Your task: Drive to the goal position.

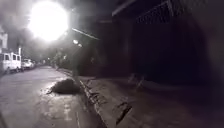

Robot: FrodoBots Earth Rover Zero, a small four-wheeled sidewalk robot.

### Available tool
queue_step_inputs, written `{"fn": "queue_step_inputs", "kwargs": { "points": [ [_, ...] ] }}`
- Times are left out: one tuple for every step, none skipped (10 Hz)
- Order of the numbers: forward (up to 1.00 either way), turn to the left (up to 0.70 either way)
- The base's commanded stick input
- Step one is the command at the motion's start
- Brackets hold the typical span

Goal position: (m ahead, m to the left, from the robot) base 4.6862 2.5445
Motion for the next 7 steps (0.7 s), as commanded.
{"fn": "queue_step_inputs", "kwargs": {
  "points": [
    [0.00,0.00],
    [0.00,0.00],
    [0.00,0.00],
    [0.00,0.00],
    [-0.20,0.00],
    [-0.64,0.00],
    [-0.20,0.00]
  ]
}}
